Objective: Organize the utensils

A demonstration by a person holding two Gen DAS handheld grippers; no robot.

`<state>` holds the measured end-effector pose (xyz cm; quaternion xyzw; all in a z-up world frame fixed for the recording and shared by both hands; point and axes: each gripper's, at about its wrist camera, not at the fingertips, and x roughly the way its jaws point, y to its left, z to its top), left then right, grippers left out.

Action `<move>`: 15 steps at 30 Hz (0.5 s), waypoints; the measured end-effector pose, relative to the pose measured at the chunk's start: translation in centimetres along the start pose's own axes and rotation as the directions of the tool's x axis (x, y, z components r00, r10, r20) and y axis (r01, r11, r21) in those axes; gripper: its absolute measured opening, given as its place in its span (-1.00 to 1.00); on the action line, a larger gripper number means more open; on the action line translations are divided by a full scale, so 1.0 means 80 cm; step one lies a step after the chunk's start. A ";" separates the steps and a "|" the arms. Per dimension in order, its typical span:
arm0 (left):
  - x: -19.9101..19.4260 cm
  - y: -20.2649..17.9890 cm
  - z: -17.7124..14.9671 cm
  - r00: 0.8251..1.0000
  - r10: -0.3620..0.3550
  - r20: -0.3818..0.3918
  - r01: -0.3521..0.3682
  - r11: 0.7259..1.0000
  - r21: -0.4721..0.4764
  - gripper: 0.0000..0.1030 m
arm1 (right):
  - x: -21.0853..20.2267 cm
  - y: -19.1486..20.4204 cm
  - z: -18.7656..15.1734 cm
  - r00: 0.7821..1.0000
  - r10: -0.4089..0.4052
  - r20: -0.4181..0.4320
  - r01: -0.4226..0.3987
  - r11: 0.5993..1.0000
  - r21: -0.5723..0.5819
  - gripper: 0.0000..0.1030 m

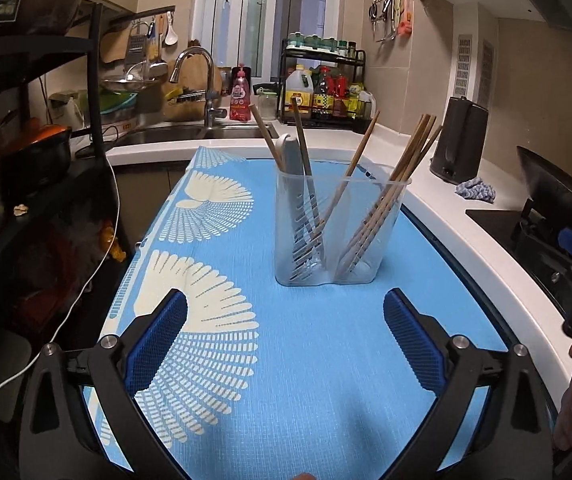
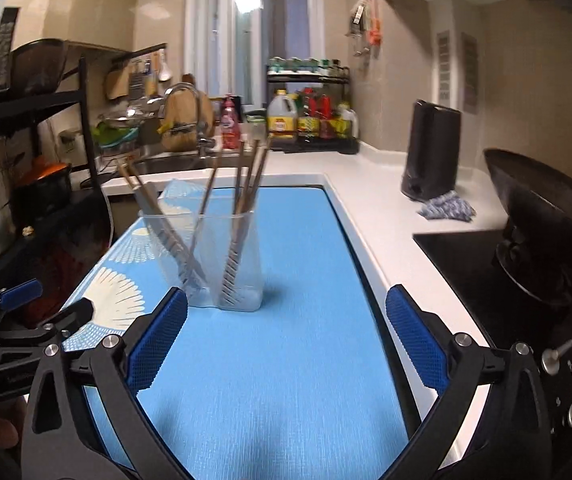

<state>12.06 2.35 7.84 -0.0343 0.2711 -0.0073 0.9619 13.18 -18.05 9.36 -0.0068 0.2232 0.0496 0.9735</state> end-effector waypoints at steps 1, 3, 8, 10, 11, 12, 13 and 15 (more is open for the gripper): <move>-0.002 0.000 -0.002 1.000 0.006 0.001 -0.006 1.000 -0.002 0.86 | -0.004 0.001 -0.002 1.000 -0.010 0.025 0.011 1.000 -0.012 0.89; -0.001 -0.002 -0.005 1.000 0.011 -0.008 -0.011 1.000 0.006 0.86 | -0.001 -0.001 -0.007 1.000 -0.002 0.016 0.002 1.000 -0.003 0.89; -0.001 -0.007 -0.014 1.000 0.011 -0.015 -0.011 1.000 0.006 0.86 | 0.005 -0.009 -0.012 1.000 0.000 -0.004 0.001 1.000 0.026 0.89; 0.000 -0.007 -0.017 1.000 0.007 -0.028 -0.007 1.000 -0.004 0.86 | 0.004 -0.010 -0.013 1.000 -0.003 0.006 0.002 1.000 0.026 0.89; 0.001 -0.007 -0.020 0.999 0.010 -0.032 -0.010 1.000 -0.005 0.86 | 0.003 -0.010 -0.014 1.000 -0.003 0.012 0.003 1.000 0.028 0.89; 0.001 -0.008 -0.021 0.999 0.011 -0.034 -0.011 1.000 -0.004 0.86 | 0.003 -0.010 -0.015 1.000 -0.005 0.013 0.005 0.999 0.031 0.89; 0.001 -0.008 -0.021 0.999 0.012 -0.035 -0.012 1.000 -0.003 0.85 | 0.004 -0.009 -0.017 1.000 0.000 0.006 0.000 0.999 0.033 0.89; 0.000 -0.007 -0.021 0.999 0.013 -0.031 -0.014 1.000 -0.013 0.86 | 0.006 -0.006 -0.019 1.000 0.007 -0.003 -0.007 1.000 0.024 0.89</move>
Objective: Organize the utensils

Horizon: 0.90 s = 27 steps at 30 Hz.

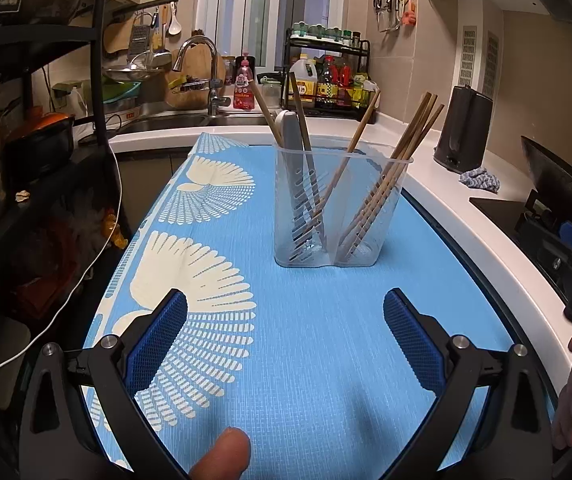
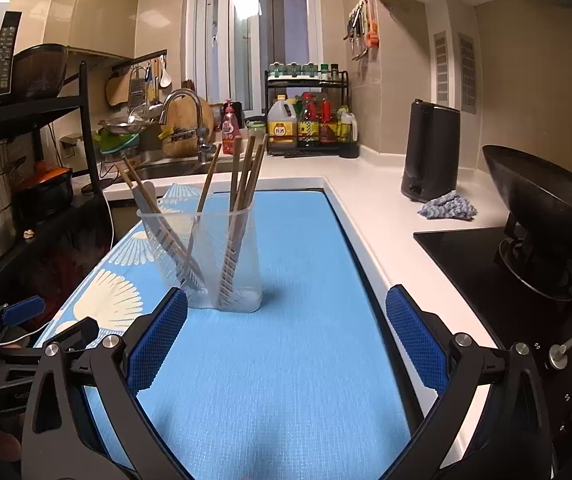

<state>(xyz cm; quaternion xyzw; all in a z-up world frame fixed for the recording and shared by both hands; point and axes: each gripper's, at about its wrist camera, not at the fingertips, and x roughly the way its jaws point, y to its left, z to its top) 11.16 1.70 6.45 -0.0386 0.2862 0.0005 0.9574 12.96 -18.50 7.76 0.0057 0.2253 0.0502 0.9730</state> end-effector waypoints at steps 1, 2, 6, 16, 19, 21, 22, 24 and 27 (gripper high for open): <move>0.000 0.000 0.000 1.000 0.000 0.000 0.000 1.000 -0.004 0.86 | 0.000 0.002 -0.001 1.000 0.001 -0.001 -0.001 1.000 -0.005 0.89; 0.000 0.000 -0.001 1.000 0.001 0.001 -0.001 1.000 -0.008 0.86 | -0.001 0.003 -0.001 1.000 0.005 0.000 -0.005 1.000 -0.006 0.89; -0.001 -0.002 -0.005 1.000 0.002 -0.002 -0.002 1.000 -0.002 0.86 | -0.005 0.009 -0.001 1.000 0.014 0.008 -0.014 1.000 -0.021 0.89; -0.009 -0.006 -0.004 1.000 0.001 0.024 -0.001 1.000 0.013 0.86 | -0.006 0.009 -0.001 1.000 0.012 -0.003 -0.012 1.000 -0.023 0.89; -0.011 -0.004 -0.003 1.000 0.001 0.029 -0.001 1.000 0.006 0.86 | -0.005 0.009 0.000 1.000 0.011 -0.008 -0.011 1.000 -0.023 0.89; -0.012 -0.003 -0.002 0.999 0.002 0.032 -0.002 1.000 0.003 0.86 | -0.005 0.009 0.000 1.000 0.012 -0.007 -0.012 1.000 -0.025 0.89; -0.012 -0.002 -0.002 0.999 0.004 0.034 -0.004 1.000 0.003 0.86 | -0.005 0.010 0.000 1.000 0.011 -0.005 -0.011 1.000 -0.026 0.89; -0.013 -0.002 -0.001 0.999 0.004 0.035 -0.004 1.000 0.003 0.86 | -0.004 0.010 -0.001 1.000 0.009 -0.008 -0.010 1.000 -0.028 0.89; -0.013 -0.002 -0.001 0.999 0.007 0.036 -0.007 1.000 0.003 0.86 | -0.002 0.010 -0.002 1.000 0.010 -0.013 -0.011 1.000 -0.025 0.89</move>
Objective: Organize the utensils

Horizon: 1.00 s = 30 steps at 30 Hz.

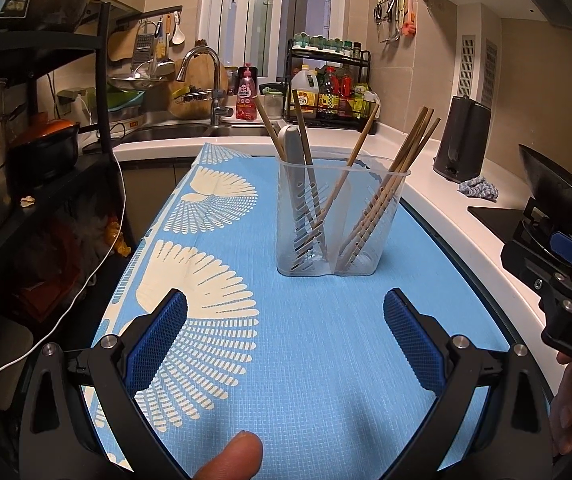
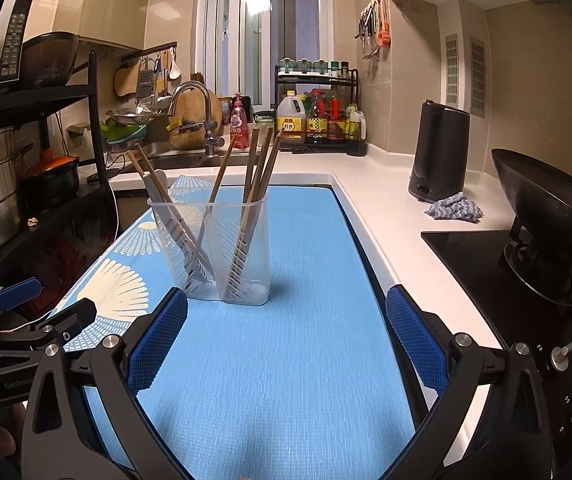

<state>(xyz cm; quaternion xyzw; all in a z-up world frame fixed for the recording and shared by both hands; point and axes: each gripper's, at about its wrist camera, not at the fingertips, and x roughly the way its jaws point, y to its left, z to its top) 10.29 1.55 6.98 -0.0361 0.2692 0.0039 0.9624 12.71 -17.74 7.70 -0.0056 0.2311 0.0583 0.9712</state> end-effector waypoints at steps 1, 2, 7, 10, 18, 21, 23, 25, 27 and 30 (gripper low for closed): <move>0.000 0.000 0.000 1.000 -0.001 0.001 0.001 1.000 -0.001 0.86 | 0.000 0.000 0.000 1.000 0.000 -0.001 0.000 1.000 -0.001 0.89; 0.000 0.000 0.000 1.000 0.000 0.001 0.000 1.000 -0.001 0.86 | 0.000 0.000 0.000 1.000 -0.001 0.000 0.001 1.000 -0.001 0.89; -0.001 -0.002 0.002 1.000 -0.002 0.005 0.002 1.000 0.001 0.86 | 0.000 0.000 0.000 1.000 -0.001 0.001 0.001 1.000 -0.001 0.89; -0.002 -0.002 0.002 1.000 -0.006 0.005 0.006 1.000 0.003 0.86 | -0.001 0.000 0.001 1.000 0.000 -0.002 0.000 1.000 0.000 0.89; -0.004 0.001 0.004 1.000 -0.005 0.010 0.005 1.000 -0.001 0.86 | -0.002 0.000 0.001 1.000 0.002 0.002 -0.002 1.000 0.000 0.89; -0.004 0.001 0.004 1.000 -0.006 0.011 0.006 1.000 0.001 0.86 | -0.002 0.000 0.001 1.000 0.001 0.001 -0.001 1.000 0.000 0.89; -0.003 0.002 0.005 1.000 -0.010 0.009 0.010 1.000 0.001 0.86 | -0.002 0.000 0.001 1.000 0.002 0.001 -0.002 1.000 0.000 0.89; -0.002 0.003 0.005 1.000 -0.013 0.010 0.013 1.000 0.000 0.86 | -0.002 0.001 0.001 1.000 0.002 0.001 -0.002 1.000 -0.001 0.89; -0.002 0.003 0.005 1.000 -0.013 0.011 0.013 1.000 -0.001 0.86 | -0.002 0.000 0.001 1.000 0.002 0.001 -0.002 1.000 0.000 0.89; -0.002 0.003 0.005 1.000 -0.020 0.011 0.020 1.000 -0.001 0.86 | -0.001 0.002 0.000 1.000 0.004 0.002 -0.004 1.000 -0.005 0.89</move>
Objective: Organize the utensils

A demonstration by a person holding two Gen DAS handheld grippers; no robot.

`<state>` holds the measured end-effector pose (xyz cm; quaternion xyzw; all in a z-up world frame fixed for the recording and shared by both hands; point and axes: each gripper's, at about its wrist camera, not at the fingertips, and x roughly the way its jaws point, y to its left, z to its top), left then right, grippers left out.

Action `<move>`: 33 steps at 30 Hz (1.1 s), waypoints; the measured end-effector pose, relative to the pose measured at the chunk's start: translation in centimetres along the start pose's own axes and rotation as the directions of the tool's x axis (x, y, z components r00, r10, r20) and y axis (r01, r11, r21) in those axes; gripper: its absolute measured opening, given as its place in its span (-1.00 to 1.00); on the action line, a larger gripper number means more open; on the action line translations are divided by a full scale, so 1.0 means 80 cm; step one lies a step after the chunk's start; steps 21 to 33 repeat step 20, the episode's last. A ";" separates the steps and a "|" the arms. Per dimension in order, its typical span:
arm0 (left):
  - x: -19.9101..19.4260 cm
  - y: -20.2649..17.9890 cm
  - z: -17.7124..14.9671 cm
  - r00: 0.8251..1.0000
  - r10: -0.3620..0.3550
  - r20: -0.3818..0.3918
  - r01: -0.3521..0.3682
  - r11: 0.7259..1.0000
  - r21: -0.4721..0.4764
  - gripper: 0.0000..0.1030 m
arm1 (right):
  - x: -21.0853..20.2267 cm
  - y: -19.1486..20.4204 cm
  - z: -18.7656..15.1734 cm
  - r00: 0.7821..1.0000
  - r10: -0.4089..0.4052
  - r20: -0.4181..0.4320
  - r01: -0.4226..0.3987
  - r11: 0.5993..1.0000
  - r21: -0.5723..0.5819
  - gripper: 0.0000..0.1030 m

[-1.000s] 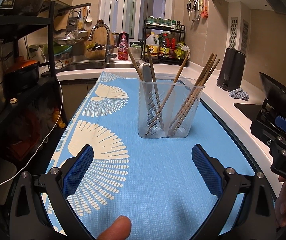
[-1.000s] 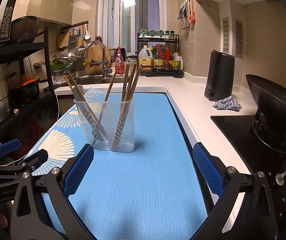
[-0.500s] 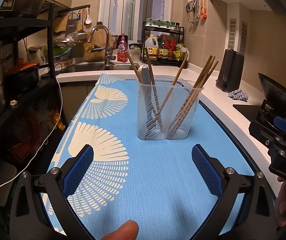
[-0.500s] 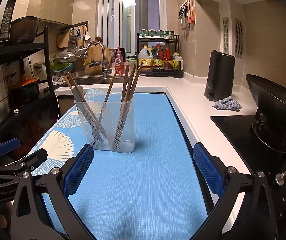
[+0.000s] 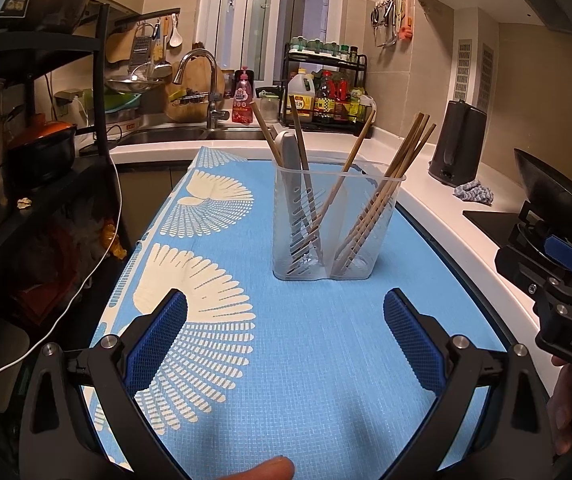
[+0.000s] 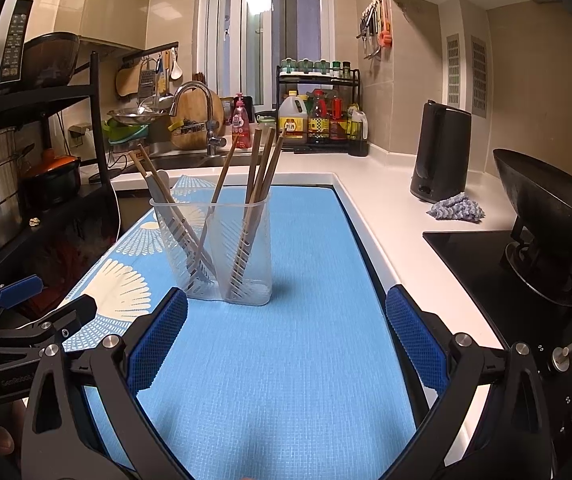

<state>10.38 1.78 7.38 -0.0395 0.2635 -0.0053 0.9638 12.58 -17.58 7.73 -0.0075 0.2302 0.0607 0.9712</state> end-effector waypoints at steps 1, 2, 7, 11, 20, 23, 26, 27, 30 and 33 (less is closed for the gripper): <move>0.000 0.000 0.000 1.000 0.000 0.002 0.000 1.000 0.001 0.86 | 0.000 0.000 0.000 1.000 0.000 -0.001 0.000 1.000 0.000 0.89; 0.000 0.000 0.001 1.000 -0.001 0.003 0.001 1.000 0.001 0.86 | 0.001 0.000 0.000 1.000 0.001 -0.002 -0.001 1.000 0.001 0.90; 0.001 0.003 -0.001 1.000 -0.007 0.003 0.007 1.000 -0.012 0.86 | 0.000 0.000 -0.001 1.000 0.000 0.000 0.000 1.000 0.000 0.89; 0.000 0.004 -0.002 1.000 -0.013 0.014 0.013 1.000 -0.012 0.86 | 0.000 0.000 -0.001 1.000 0.001 0.000 -0.001 1.000 -0.002 0.89; 0.002 0.002 -0.002 1.000 0.010 0.006 -0.010 1.000 -0.008 0.86 | 0.001 0.001 -0.002 1.000 0.001 -0.002 -0.001 1.000 0.000 0.89; 0.002 0.002 -0.002 1.000 0.010 0.006 -0.010 1.000 -0.008 0.86 | 0.001 0.001 -0.002 1.000 0.001 -0.002 -0.001 1.000 0.000 0.89; 0.002 0.002 -0.002 1.000 0.010 0.006 -0.010 1.000 -0.008 0.86 | 0.001 0.001 -0.002 1.000 0.001 -0.002 -0.001 1.000 0.000 0.89; 0.002 0.002 -0.002 1.000 0.010 0.006 -0.010 1.000 -0.008 0.86 | 0.001 0.001 -0.002 1.000 0.001 -0.002 -0.001 1.000 0.000 0.89; 0.002 0.002 -0.002 1.000 0.010 0.006 -0.010 1.000 -0.008 0.86 | 0.001 0.001 -0.002 1.000 0.001 -0.002 -0.001 1.000 0.000 0.89; 0.002 0.002 -0.002 1.000 0.010 0.006 -0.010 1.000 -0.008 0.86 | 0.001 0.001 -0.002 1.000 0.001 -0.002 -0.001 1.000 0.000 0.89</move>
